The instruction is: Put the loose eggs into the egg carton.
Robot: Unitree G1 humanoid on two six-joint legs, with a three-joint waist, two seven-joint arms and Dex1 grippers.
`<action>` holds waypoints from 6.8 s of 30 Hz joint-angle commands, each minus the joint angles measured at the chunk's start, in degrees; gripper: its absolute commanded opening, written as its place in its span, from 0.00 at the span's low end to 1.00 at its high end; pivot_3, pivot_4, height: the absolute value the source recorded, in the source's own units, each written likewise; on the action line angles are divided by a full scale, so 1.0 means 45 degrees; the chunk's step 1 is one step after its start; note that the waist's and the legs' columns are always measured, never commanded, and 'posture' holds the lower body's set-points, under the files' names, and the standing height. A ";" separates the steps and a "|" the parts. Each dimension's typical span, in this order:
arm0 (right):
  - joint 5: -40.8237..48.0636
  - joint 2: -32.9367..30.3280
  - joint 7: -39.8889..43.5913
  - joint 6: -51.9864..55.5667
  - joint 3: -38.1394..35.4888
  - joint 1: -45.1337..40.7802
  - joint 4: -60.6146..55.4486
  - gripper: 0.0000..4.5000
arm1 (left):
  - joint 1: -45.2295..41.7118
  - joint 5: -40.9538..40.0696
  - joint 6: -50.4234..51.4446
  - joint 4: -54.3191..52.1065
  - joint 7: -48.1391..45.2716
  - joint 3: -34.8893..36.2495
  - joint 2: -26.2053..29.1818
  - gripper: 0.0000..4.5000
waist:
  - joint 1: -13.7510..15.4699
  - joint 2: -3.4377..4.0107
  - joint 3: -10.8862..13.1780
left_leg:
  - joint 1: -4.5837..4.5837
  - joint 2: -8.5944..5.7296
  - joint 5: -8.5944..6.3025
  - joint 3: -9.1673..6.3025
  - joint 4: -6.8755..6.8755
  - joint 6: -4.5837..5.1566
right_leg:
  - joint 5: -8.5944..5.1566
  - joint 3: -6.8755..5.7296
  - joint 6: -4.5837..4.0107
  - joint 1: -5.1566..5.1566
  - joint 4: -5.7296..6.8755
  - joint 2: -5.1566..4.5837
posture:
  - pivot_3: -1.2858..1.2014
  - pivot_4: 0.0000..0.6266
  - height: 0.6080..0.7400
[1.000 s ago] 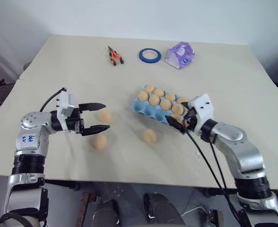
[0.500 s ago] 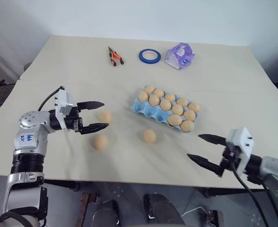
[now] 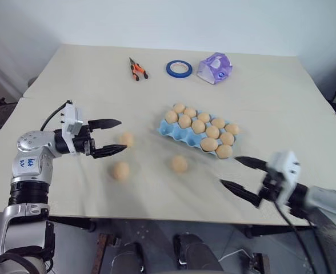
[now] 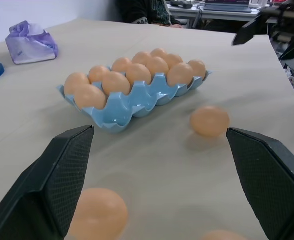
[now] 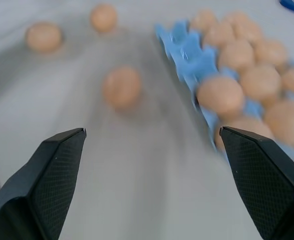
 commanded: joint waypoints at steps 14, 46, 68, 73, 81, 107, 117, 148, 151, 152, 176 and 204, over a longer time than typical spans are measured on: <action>-0.3078 0.2075 -0.1762 -0.0069 0.4346 -0.3416 0.2664 1.00 | 0.0721 -0.0401 0.0340 -0.1463 0.0230 0.0455 0.0281 1.00 | 0.0072 -0.0001 0.0000 | -0.0122 0.0001 0.0005 0.0026 0.0019 -0.0031 | -0.0033 -0.0002 0.0041 -0.0106 0.0003 0.0007 | 0.52 0.24 1.00; -0.3659 0.2984 -0.2625 0.0331 0.2903 -0.6379 0.4616 0.34 | 0.1247 -0.0537 0.0357 -0.2055 0.0985 0.0386 -0.0116 1.00 | 0.0046 -0.0003 -0.0002 | -0.0095 0.0001 0.0012 0.0048 0.0069 -0.0036 | -0.0035 0.0023 0.0032 -0.0114 0.0100 0.0000 | 0.52 0.24 1.00; -0.2315 0.1905 -0.1167 0.1016 0.1940 -0.6437 0.3886 0.99 | 0.1700 -0.0475 0.0866 -0.2752 0.1652 0.0571 0.0059 1.00 | 0.0031 0.0003 0.0002 | -0.0106 0.0007 0.0009 0.0064 0.0044 -0.0039 | -0.0038 0.0030 0.0032 -0.0129 0.0076 0.0005 | 0.52 0.24 1.00; -0.1358 0.0885 -0.0203 0.0722 0.0713 -0.5645 0.3199 0.99 | 0.1867 -0.0491 0.0973 -0.3003 0.2106 0.0758 0.0061 1.00 | 0.0065 0.0002 0.0002 | -0.0106 0.0004 0.0008 0.0062 0.0041 -0.0037 | -0.0038 0.0029 0.0032 -0.0122 0.0060 0.0000 | 0.52 0.24 1.00; 0.0749 -0.0376 0.3209 -0.1624 -0.2083 -0.2327 0.3149 0.99 | 0.3414 -0.0915 0.1629 -0.4476 0.3190 0.1839 0.0395 1.00 | 0.0051 0.0004 0.0003 | -0.0104 0.0007 0.0006 0.0059 -0.0001 -0.0037 | -0.0039 0.0029 0.0038 -0.0114 0.0006 0.0009 | 0.52 0.24 1.00; 0.1344 -0.1830 0.4659 -0.2037 -0.2429 -0.1788 0.4362 0.99 | 0.9467 -0.0730 0.4295 -1.1747 0.8211 0.2680 -0.0571 1.00 | 0.0074 0.0024 0.0015 | 0.0016 -0.0018 -0.0082 -0.0051 -0.0018 -0.0005 | -0.0049 -0.0015 -0.0025 0.0081 -0.0105 -0.0032 | 0.52 0.24 1.00; 0.1180 -0.1522 0.3790 -0.2146 -0.1979 -0.2039 0.4027 0.99 | 0.7544 0.0858 0.4236 -0.9661 0.8955 -0.0340 -0.1220 1.00 | 0.0068 0.0035 0.0018 | 0.0004 -0.0030 -0.0071 -0.0066 -0.0020 0.0068 | -0.0021 -0.0020 0.0029 0.0092 -0.0124 -0.0035 | 0.52 0.24 1.00; 0.0810 -0.1059 0.2238 -0.2561 -0.1712 -0.1954 0.3845 1.00 | 0.0350 0.1838 0.1456 -0.4251 0.6344 -0.2486 -0.2093 0.44 | 0.0227 0.0057 0.0030 | -0.0003 -0.0027 -0.0026 -0.0065 -0.0001 -0.0005 | -0.0019 -0.0041 0.0047 0.0088 -0.0109 -0.0010 | 0.52 0.24 1.00; 0.0759 -0.0929 0.2140 -0.2647 -0.1673 -0.1937 0.3774 1.00 | -0.0927 0.2254 0.0492 -0.2331 0.5887 -0.2906 -0.2737 0.44 | 0.0270 0.0058 0.0031 | -0.0007 -0.0027 -0.0026 -0.0063 0.0002 -0.0006 | -0.0019 -0.0043 0.0050 0.0085 -0.0109 -0.0007 | 0.52 0.24 1.00; 0.0748 -0.0872 0.2073 -0.2658 -0.1674 -0.1894 0.3736 1.00 | -0.1411 0.2389 0.0100 -0.1531 0.5688 -0.3065 -0.3065 0.44 | 0.0306 0.0058 0.0031 | -0.0007 -0.0027 -0.0026 -0.0063 0.0001 -0.0006 | -0.0021 -0.0043 0.0053 0.0085 -0.0108 -0.0009 | 0.52 0.24 1.00; 0.0615 -0.0454 0.1346 -0.3217 -0.1874 -0.0869 0.3378 1.00 | -0.6400 0.4374 -0.4559 0.7968 0.5961 -0.2980 -0.6849 0.99 | 0.0447 0.0060 0.0035 | -0.0043 -0.0088 -0.0035 -0.0072 0.0023 -0.0002 | -0.0033 -0.0043 0.0073 0.0061 -0.0102 -0.0001 | 0.52 0.24 1.00; 0.1886 -0.1289 0.4025 -0.3384 -0.2567 -0.0294 0.3887 1.00 | 0.3232 0.1235 0.4968 -0.5687 0.6584 0.1764 0.0154 0.99 | 0.0435 0.0084 0.0043 | 0.0005 -0.0029 -0.0019 -0.0091 0.0073 -0.0004 | -0.0047 -0.0069 0.0066 0.0100 -0.0006 -0.0031 | 0.52 0.24 1.00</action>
